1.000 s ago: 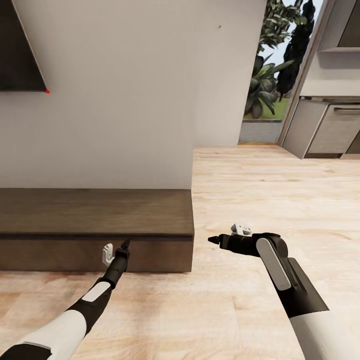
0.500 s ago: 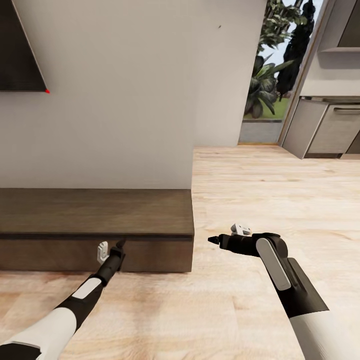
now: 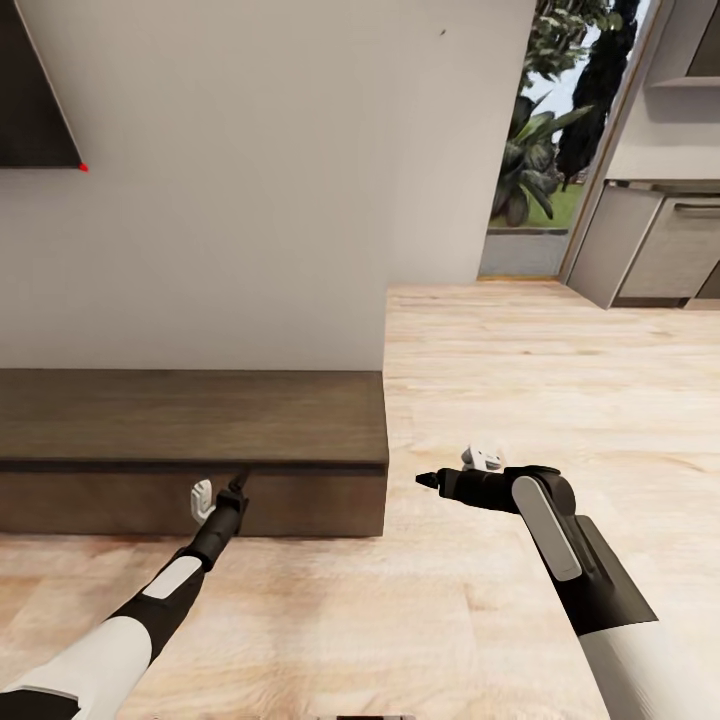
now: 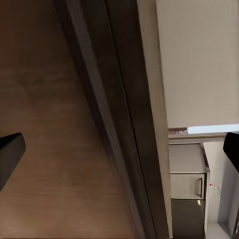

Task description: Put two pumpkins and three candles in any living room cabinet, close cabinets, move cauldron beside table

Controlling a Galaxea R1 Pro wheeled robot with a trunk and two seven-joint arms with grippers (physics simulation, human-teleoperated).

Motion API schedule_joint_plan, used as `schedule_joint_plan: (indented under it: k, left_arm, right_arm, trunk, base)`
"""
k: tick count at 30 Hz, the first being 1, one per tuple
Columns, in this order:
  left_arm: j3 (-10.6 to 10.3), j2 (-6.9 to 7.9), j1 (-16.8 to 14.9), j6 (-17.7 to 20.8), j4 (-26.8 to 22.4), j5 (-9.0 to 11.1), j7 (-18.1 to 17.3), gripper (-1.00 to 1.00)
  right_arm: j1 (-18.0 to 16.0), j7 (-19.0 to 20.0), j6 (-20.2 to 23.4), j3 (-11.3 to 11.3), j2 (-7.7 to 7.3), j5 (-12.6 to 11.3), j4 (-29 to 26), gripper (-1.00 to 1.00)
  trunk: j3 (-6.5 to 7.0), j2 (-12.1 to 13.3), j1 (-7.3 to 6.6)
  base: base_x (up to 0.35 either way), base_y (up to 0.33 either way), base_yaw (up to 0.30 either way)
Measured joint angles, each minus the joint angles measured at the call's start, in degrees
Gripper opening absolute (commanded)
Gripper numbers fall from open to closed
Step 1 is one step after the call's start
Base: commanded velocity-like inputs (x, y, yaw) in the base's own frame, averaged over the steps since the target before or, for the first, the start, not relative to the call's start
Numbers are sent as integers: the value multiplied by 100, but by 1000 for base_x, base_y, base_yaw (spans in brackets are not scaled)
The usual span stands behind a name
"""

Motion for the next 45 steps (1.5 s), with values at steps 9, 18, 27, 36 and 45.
schedule_joint_plan:
  k: [9,18,27,36,45]
  left_arm:
    - [1,0,5,9,0,0,-8,100]
    - [8,225,5,59,23,35,-14,100]
    - [-2,329,3,162,117,38,-333,100]
    - [-2,326,3,151,123,35,-488,100]
    - [2,326,-3,124,122,37,-888,100]
  right_arm:
    - [0,1,0,0,0,0,1,100]
    - [0,1,0,1,0,-3,1,100]
    - [0,1,-3,9,0,-2,1,100]
    - [0,1,-3,9,0,-2,1,100]
    - [0,1,-4,9,0,-2,0,100]
  trunk:
    - [-200,-12,23]
    - [-200,-13,23]
    - [-200,-13,23]
    - [-200,-13,23]
    - [-200,-13,22]
  base:
    - [0,0,0]
    - [0,0,0]
    - [-11,-8,0]
    - [-36,-36,0]
    - [42,-2,0]
